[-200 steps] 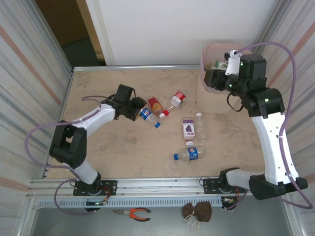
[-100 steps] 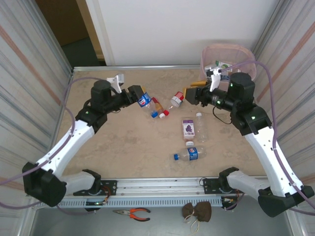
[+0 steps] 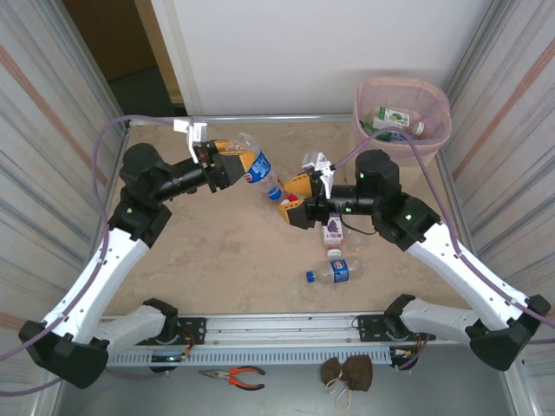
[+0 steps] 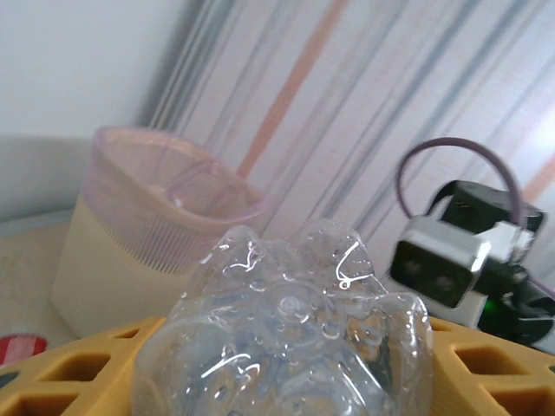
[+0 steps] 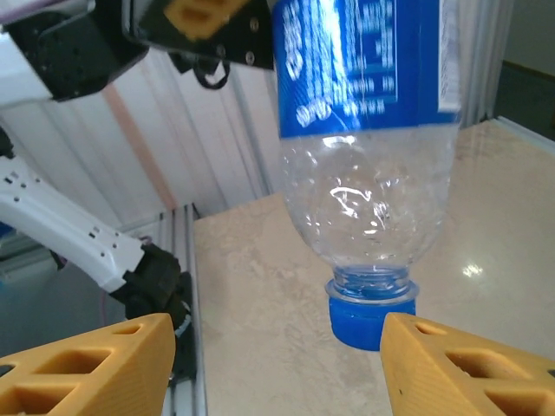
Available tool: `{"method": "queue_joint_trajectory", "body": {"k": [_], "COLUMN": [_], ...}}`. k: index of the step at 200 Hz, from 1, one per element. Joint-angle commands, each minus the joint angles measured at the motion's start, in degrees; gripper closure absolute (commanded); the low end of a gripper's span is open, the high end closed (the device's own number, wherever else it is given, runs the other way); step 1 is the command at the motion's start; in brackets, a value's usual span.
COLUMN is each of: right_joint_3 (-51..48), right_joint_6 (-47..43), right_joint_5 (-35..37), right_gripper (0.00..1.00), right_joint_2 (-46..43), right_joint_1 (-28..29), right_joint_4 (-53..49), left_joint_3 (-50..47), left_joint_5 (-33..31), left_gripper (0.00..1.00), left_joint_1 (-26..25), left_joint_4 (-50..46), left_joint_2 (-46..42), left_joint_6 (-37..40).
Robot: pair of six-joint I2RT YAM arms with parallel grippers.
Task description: Put the plastic bottles in the bin
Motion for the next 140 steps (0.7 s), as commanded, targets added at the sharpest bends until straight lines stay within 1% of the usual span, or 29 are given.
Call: {"method": "queue_joint_trajectory", "body": {"k": [1, 37, 65, 102, 140], "right_joint_3": [0.0, -0.05, 0.08, 0.89, 2.23], "right_joint_6": [-5.69, -6.3, -7.05, -6.96, -6.61], "right_joint_5": [0.64, 3.07, 5.5, 3.48, 3.89], "right_gripper": [0.38, 0.43, 0.43, 0.43, 0.48], "right_joint_2": [1.4, 2.12, 2.2, 2.84, 3.97], "right_joint_1": [1.45, 1.93, 2.3, 2.85, 4.66], "right_joint_4": [2.05, 4.34, 5.4, 5.53, 5.45], "left_joint_3": [2.43, 4.44, 4.98, 5.59, 5.96], "left_joint_5": [5.37, 8.66, 9.13, 9.52, 9.39], "left_gripper": [0.43, 0.43, 0.43, 0.43, 0.43], "left_joint_1": [0.28, 0.06, -0.49, -1.37, -2.09], "left_joint_4": [5.53, 6.11, 6.02, 5.91, 5.12], "left_joint_2": [-1.25, -0.3, -0.42, -0.04, 0.45], "left_joint_6": [1.5, 0.48, 0.87, 1.47, 2.23]}}
